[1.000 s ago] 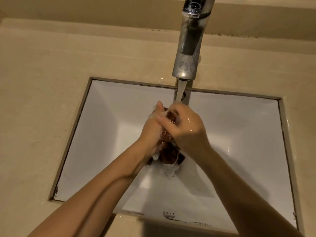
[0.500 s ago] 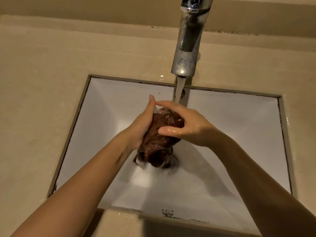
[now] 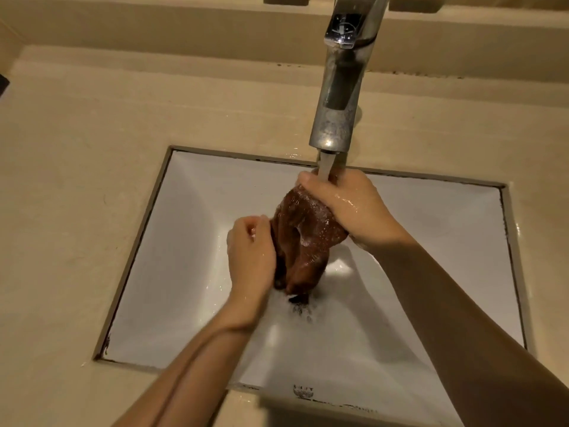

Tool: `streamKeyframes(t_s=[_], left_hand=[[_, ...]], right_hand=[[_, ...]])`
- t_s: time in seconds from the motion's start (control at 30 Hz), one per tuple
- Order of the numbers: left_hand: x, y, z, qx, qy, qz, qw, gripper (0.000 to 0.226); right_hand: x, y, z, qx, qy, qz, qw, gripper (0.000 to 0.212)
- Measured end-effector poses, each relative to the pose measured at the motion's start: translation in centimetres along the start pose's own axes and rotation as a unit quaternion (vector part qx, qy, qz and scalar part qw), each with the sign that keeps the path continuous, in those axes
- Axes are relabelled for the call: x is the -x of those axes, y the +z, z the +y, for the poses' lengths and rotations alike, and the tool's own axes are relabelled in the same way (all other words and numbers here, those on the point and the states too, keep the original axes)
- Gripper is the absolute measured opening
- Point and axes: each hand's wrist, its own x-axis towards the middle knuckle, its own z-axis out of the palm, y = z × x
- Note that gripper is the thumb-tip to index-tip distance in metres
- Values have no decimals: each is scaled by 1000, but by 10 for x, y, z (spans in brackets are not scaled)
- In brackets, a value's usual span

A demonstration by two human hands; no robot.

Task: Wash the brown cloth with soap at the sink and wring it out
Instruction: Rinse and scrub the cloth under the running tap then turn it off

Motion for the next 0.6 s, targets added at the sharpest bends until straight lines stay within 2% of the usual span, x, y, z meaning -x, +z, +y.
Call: streamKeyframes(t_s=[0.03, 0.07, 0.1, 0.17, 0.2, 0.27, 0.33, 0.37, 0.4, 0.5, 0.6], left_hand=[[12, 3, 0, 41, -36, -1, 999, 28], [21, 6, 0, 119, -105, -54, 986, 36], [27, 11, 1, 207, -187, -132, 951, 48], [25, 20, 0, 347, -312, -256, 847, 85], [20, 23, -1, 400, -331, -300, 800, 98], [13, 27, 1, 492, -329, -349, 727, 107], [5, 28, 5, 597, -330, -331, 652, 108], [1, 29, 7, 631, -323, -298, 640, 103], [-2, 30, 9, 645, -316, -254, 648, 93], [-10, 37, 12, 607, -306, -119, 723, 64], [-10, 42, 4, 577, -252, -60, 775, 36]], right_hand=[[-2, 1, -2, -10, 4, 18, 1000, 22], [-3, 4, -2, -23, 10, 29, 999, 21], [-3, 6, -3, -41, 19, 32, 998, 21], [0, 10, -4, -100, 48, 25, 993, 23], [2, 10, -4, -137, 66, 22, 988, 22], [6, 9, -3, -193, 103, 29, 975, 16], [11, 6, 1, -187, 130, 51, 972, 7], [15, 6, 3, -174, 138, 60, 973, 8], [19, 6, 6, -165, 141, 66, 974, 9], [34, 8, 14, -143, 109, 62, 982, 19], [37, 6, 23, -140, 80, 100, 982, 19]])
